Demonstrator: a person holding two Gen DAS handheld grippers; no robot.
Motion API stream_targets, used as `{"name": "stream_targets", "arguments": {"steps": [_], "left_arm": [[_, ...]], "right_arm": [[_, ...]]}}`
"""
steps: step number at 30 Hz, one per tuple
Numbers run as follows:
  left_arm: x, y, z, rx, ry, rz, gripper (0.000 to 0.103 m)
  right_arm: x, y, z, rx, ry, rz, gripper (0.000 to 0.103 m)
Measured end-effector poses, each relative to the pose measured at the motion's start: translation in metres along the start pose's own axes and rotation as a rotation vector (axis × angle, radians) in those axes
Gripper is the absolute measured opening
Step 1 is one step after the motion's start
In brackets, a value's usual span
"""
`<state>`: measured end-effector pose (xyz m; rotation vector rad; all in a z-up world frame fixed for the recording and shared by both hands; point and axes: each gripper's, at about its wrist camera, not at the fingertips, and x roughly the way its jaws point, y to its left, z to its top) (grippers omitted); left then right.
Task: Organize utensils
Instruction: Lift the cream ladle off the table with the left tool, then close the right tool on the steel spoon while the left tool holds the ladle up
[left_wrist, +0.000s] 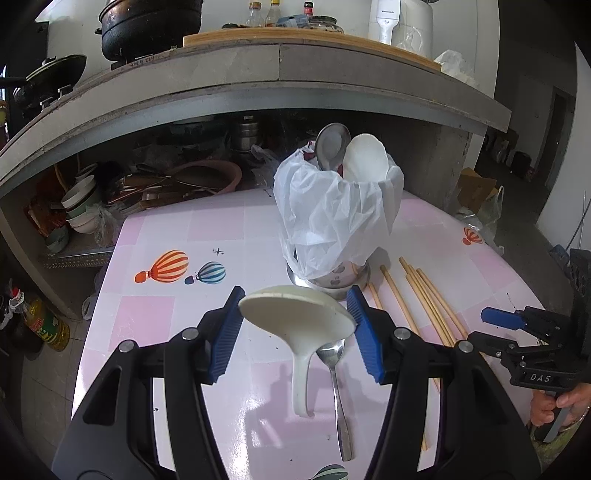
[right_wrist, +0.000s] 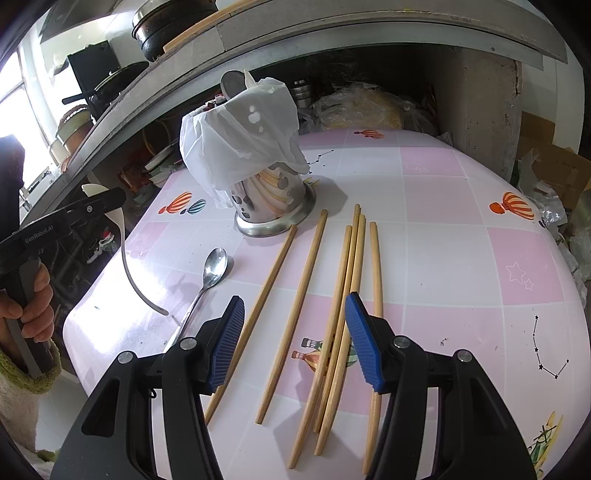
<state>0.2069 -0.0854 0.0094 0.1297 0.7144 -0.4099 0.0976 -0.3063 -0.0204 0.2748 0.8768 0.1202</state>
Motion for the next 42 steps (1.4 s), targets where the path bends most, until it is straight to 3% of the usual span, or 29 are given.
{"name": "stream_targets", "arguments": {"steps": [12, 18, 28, 42], "left_arm": [[-0.011, 0.013, 0.003, -0.027, -0.04, 0.011, 0.054], [-0.019, 0.022, 0.004, -0.047, -0.06, 0.031, 0.054], [-0.026, 0.045, -0.003, -0.1, -0.072, 0.048, 0.054], [-0.029, 0.071, -0.016, -0.16, -0.078, 0.046, 0.054]], "right_arm": [[0.004, 0.004, 0.003, 0.006, 0.005, 0.026, 0.056], [0.012, 0.008, 0.012, 0.011, 0.0, 0.088, 0.056], [0.062, 0.041, 0.035, -0.042, 0.073, 0.253, 0.049], [0.138, 0.06, 0.051, -0.059, 0.197, 0.297, 0.04]]}}
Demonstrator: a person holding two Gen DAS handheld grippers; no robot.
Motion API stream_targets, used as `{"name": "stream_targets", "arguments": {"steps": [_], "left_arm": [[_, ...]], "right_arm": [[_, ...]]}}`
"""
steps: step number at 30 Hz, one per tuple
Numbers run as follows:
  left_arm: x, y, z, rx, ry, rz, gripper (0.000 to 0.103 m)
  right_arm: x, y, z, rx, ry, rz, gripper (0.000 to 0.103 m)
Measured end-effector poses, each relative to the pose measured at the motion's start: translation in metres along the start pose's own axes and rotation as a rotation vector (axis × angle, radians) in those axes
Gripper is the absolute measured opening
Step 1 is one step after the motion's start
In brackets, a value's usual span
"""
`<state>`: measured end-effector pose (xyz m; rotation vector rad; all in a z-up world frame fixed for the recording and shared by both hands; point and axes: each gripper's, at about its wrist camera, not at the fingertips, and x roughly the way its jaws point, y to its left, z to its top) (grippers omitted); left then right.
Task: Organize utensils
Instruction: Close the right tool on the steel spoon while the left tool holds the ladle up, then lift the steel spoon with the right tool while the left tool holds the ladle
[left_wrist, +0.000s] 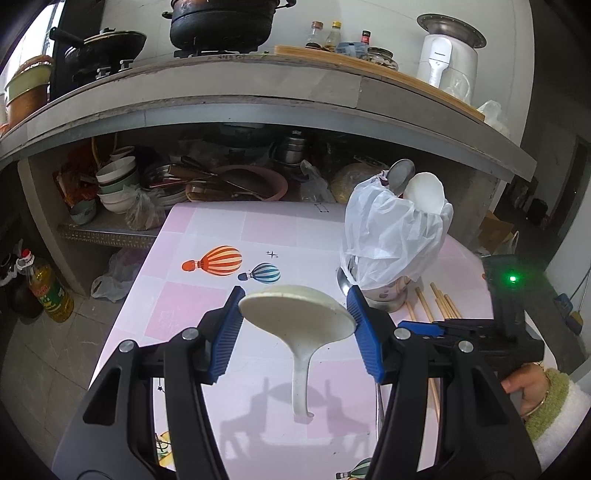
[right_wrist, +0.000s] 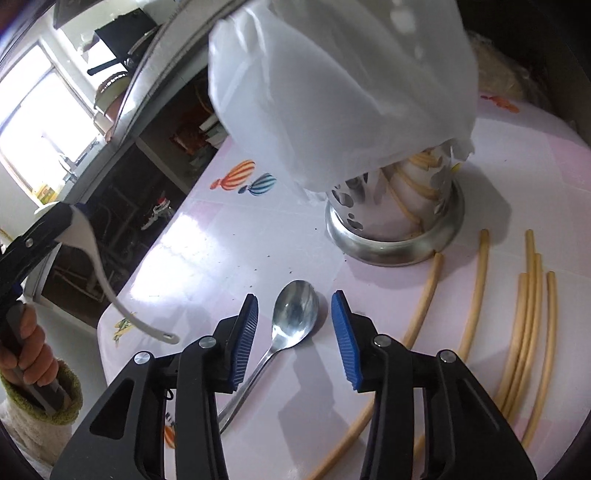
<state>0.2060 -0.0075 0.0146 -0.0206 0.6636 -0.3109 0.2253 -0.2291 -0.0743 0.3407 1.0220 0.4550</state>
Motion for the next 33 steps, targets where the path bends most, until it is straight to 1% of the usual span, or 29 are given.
{"name": "stream_targets", "arguments": {"steps": [12, 16, 20, 22, 25, 28, 33], "left_arm": [[0.0, 0.013, -0.002, -0.029, -0.003, -0.001, 0.054], [0.002, 0.016, -0.002, -0.035, -0.001, -0.001, 0.054], [0.002, 0.018, -0.002, -0.038, -0.001, -0.001, 0.054], [0.002, 0.019, -0.003, -0.041, 0.0, -0.002, 0.054], [0.002, 0.018, -0.002, -0.041, 0.0, -0.001, 0.054], [0.002, 0.019, -0.002, -0.04, -0.001, -0.001, 0.054], [0.002, 0.018, -0.002, -0.039, -0.003, -0.001, 0.054]], "right_arm": [[0.028, 0.001, 0.004, -0.021, 0.05, 0.007, 0.029], [0.032, 0.001, 0.003, -0.025, 0.051, 0.019, 0.024], [0.035, 0.005, 0.003, -0.037, 0.056, 0.011, 0.012], [0.036, 0.009, 0.001, -0.052, 0.059, 0.005, 0.011], [0.035, 0.013, 0.0, -0.076, 0.054, -0.008, 0.007], [0.032, 0.016, 0.0, -0.081, 0.047, -0.003, 0.004], [0.018, 0.026, -0.002, -0.094, 0.007, -0.01, 0.003]]}}
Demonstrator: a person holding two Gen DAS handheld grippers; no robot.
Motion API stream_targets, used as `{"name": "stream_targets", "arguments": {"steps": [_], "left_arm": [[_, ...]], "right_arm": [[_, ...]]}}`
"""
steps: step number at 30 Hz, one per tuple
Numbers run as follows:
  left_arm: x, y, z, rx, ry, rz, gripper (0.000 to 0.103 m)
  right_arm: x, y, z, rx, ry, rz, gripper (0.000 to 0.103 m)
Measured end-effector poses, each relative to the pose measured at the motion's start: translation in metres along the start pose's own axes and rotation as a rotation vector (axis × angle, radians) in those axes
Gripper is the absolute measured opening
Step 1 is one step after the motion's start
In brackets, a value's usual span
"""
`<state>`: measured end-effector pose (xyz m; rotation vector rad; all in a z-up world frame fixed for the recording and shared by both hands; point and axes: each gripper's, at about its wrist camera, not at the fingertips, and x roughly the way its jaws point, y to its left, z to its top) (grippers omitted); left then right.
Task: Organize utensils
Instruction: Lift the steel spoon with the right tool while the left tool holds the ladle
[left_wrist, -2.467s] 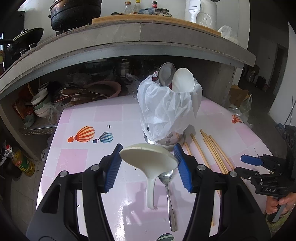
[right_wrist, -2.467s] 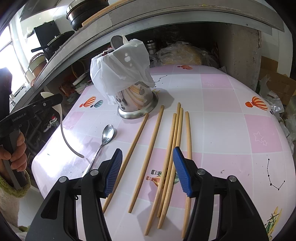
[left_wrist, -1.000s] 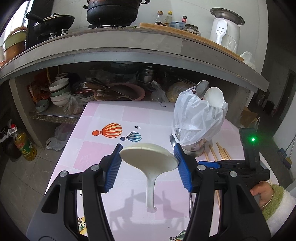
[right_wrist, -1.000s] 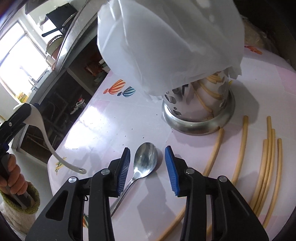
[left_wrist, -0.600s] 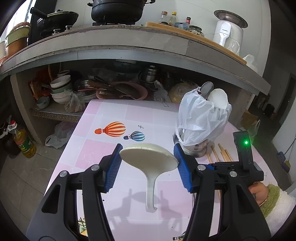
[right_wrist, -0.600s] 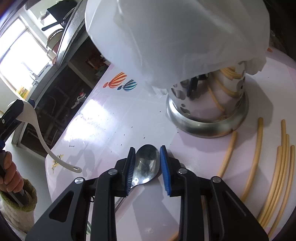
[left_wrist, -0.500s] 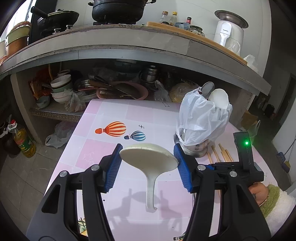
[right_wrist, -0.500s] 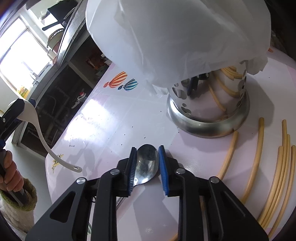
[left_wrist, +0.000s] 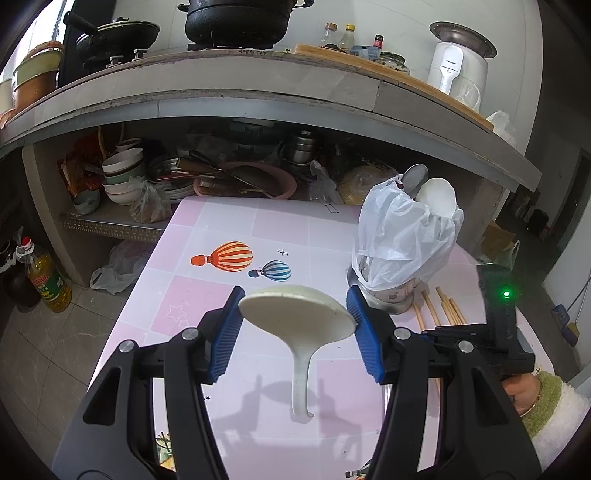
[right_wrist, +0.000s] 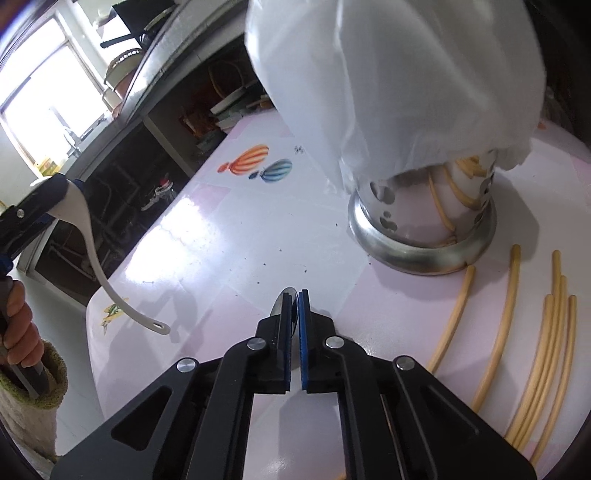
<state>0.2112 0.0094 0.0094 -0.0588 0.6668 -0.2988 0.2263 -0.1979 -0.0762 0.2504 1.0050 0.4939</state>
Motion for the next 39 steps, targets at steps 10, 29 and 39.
{"name": "stream_targets", "arguments": {"steps": [10, 29, 39], "left_arm": [[-0.007, -0.005, 0.001, 0.01, -0.011, -0.001, 0.054], [-0.009, -0.016, 0.006, 0.027, -0.013, -0.012, 0.054], [-0.013, -0.031, 0.01, 0.055, -0.021, -0.007, 0.054]], "right_arm": [[-0.066, 0.011, -0.003, -0.031, -0.164, -0.107, 0.003], [-0.16, 0.018, -0.017, 0.038, -0.39, -0.199, 0.003], [-0.184, 0.021, -0.024, 0.047, -0.443, -0.204, 0.003]]}}
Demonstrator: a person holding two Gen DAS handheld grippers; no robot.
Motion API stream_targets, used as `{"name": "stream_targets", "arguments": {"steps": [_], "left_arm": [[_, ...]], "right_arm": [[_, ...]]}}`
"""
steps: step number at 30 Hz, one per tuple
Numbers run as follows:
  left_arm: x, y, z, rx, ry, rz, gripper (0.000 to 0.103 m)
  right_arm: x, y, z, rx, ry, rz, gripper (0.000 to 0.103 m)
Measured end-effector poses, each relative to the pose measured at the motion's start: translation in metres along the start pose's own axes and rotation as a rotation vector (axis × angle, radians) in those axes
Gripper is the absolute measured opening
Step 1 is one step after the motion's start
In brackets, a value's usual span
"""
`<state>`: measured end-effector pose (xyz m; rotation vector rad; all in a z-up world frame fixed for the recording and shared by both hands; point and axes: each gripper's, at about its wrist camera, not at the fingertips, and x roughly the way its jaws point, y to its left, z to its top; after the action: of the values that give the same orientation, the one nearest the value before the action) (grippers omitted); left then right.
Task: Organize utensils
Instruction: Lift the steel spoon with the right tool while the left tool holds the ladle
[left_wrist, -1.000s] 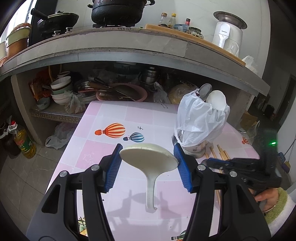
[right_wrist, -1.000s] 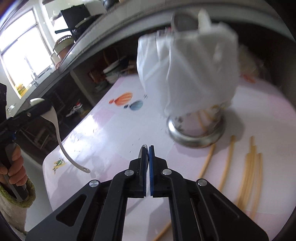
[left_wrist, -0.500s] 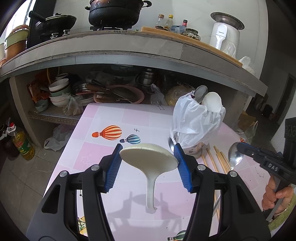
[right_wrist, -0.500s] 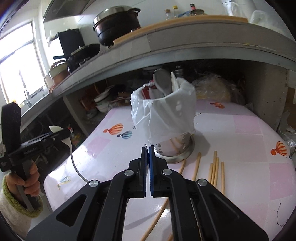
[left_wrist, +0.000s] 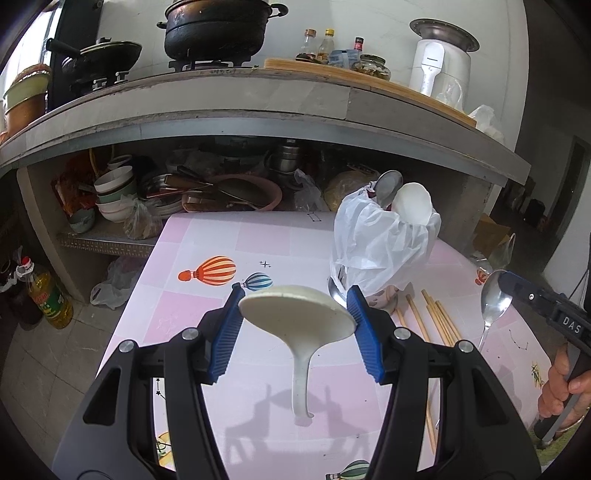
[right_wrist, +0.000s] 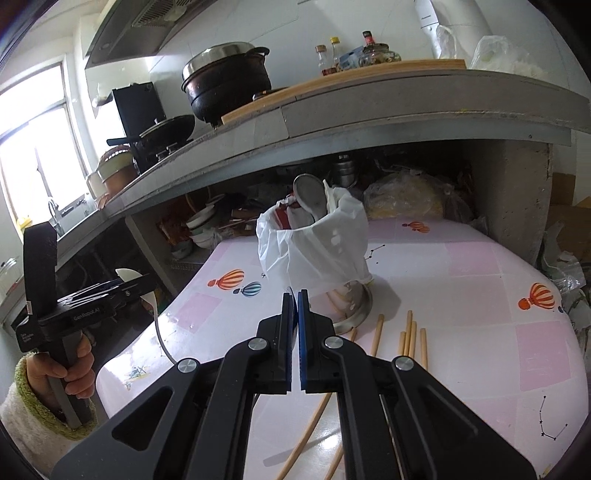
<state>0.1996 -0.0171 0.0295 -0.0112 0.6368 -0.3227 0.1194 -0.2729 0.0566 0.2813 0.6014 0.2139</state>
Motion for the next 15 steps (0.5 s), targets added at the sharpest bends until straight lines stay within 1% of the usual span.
{"name": "stream_targets", "arguments": {"steps": [9, 13, 15], "left_arm": [[-0.006, -0.014, 0.009, 0.029, -0.019, -0.002, 0.054], [-0.011, -0.024, 0.023, 0.054, -0.044, -0.003, 0.054], [-0.016, -0.031, 0.035, 0.072, -0.066, -0.004, 0.054]], "right_arm": [[-0.018, -0.009, -0.001, 0.02, -0.031, -0.004, 0.003], [-0.027, -0.015, -0.002, 0.033, -0.042, -0.006, 0.003], [-0.032, -0.019, -0.002, 0.041, -0.05, -0.008, 0.003]]}}
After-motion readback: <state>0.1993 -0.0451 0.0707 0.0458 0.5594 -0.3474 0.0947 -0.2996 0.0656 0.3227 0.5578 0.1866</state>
